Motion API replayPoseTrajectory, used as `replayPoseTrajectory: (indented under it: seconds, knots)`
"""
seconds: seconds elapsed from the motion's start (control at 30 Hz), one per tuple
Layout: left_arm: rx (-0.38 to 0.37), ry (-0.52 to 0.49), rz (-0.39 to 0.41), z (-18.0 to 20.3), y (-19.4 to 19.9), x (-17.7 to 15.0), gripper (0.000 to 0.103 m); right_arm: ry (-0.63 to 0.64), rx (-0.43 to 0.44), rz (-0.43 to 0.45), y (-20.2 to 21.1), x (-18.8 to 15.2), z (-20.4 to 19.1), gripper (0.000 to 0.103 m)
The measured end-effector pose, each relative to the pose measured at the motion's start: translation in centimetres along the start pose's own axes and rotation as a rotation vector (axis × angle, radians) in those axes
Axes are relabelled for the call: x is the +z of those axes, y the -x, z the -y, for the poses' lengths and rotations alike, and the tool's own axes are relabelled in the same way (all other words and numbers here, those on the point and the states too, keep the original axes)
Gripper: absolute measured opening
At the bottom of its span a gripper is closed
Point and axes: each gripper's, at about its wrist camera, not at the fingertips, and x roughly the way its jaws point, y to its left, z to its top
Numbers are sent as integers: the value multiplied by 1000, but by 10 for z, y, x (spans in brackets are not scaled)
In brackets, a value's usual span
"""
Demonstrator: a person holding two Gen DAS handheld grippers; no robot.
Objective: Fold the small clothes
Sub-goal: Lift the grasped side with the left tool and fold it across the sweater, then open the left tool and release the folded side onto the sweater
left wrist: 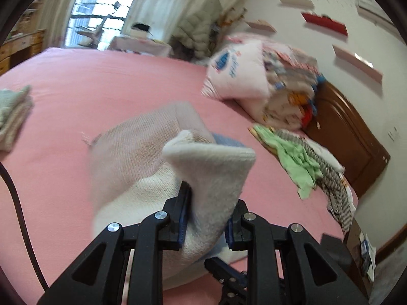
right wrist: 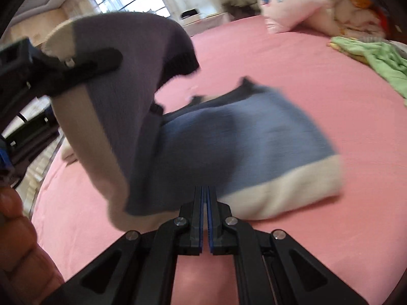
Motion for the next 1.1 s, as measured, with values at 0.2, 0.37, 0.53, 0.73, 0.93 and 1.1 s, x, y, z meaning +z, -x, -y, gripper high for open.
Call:
replayPoseTrajectory:
  seconds: [0.2, 0.37, 0.53, 0.73, 0.93, 1.1]
  knots:
    - [19, -42, -138, 32, -63, -33, 21, -97, -54, 3, 9, 4, 49, 2]
    - [38, -41, -181, 34, -83, -50, 22, -127, -65, 6, 13, 4, 71, 2]
    - [14, -13, -197, 34, -85, -49, 34, -138, -59, 3, 18, 1, 79, 3]
    - [3, 9, -203, 42, -84, -46, 46, -121, -66, 18, 26, 4, 76, 3]
    - [-59, 75, -210, 39, -67, -40, 51, -95, -75, 22, 35, 7, 72, 2]
    - [-109, 101, -182, 32, -26, -35, 55, -85, -64, 19, 43, 11, 71, 2]
